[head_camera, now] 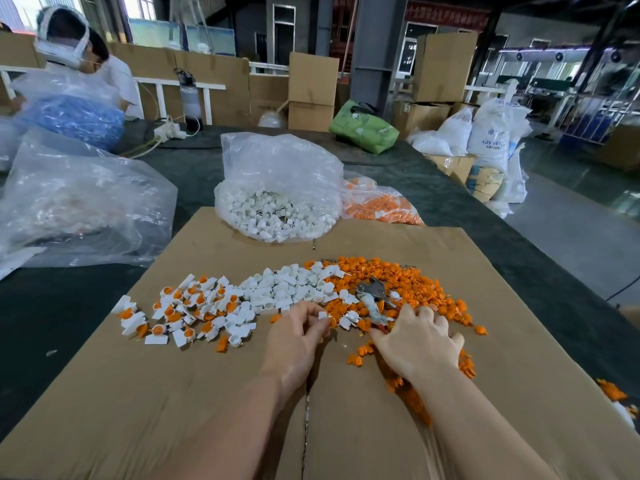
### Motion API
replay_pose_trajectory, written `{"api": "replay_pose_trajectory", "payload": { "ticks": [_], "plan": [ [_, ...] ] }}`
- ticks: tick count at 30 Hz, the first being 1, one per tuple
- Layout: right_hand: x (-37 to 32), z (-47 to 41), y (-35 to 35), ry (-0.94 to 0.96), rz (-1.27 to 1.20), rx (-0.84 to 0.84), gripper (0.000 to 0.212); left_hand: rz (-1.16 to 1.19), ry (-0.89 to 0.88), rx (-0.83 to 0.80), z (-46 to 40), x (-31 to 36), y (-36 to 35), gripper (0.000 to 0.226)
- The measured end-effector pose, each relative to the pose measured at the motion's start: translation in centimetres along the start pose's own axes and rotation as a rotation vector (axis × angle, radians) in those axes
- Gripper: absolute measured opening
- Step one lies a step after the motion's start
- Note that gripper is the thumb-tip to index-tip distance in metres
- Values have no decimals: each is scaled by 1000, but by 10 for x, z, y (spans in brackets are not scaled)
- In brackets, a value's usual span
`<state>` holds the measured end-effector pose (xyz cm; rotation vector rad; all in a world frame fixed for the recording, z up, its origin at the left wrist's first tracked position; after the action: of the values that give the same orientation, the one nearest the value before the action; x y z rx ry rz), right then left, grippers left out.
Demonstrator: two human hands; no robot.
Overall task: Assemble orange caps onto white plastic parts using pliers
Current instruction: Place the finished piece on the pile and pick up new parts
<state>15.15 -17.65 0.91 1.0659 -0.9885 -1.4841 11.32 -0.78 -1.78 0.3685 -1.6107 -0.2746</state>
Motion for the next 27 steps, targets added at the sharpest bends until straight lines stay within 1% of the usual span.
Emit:
{"api": "replay_pose_trajectory", "payload": {
  "ticks": [3, 8, 13, 20, 24, 27],
  "plan": [
    [-3, -2, 2, -13, 11, -11, 57, 23, 2, -7, 1, 0, 0, 5],
    [-8, -4, 4, -48, 12, -34, 59, 86, 4, -6, 1, 0, 1, 8],
    [-10, -7, 4, -74, 34, -6, 55, 74, 37, -5, -2, 0, 0, 10],
    [-10, -5, -7, 9, 144, 144, 45, 143, 127, 53, -6, -1, 5, 7],
    [-11, -4, -8, 60, 203, 162, 35, 223, 160, 60, -7, 0, 5, 11],
    [-10, -1, 4, 92, 185, 168, 30, 331, 181, 56, -11, 2, 7, 13]
  ]
}}
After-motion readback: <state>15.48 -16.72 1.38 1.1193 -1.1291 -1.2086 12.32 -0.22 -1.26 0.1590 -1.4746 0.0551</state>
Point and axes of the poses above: each hand's wrist, its own z-axis away from the middle knuckle, its own y-axis out of the back of the hand, x = y × z, the point moved 2 cm from there along -z, towards the middle knuckle, and after that the axes turned 12 degrees about -x, right-handed, at the moved point
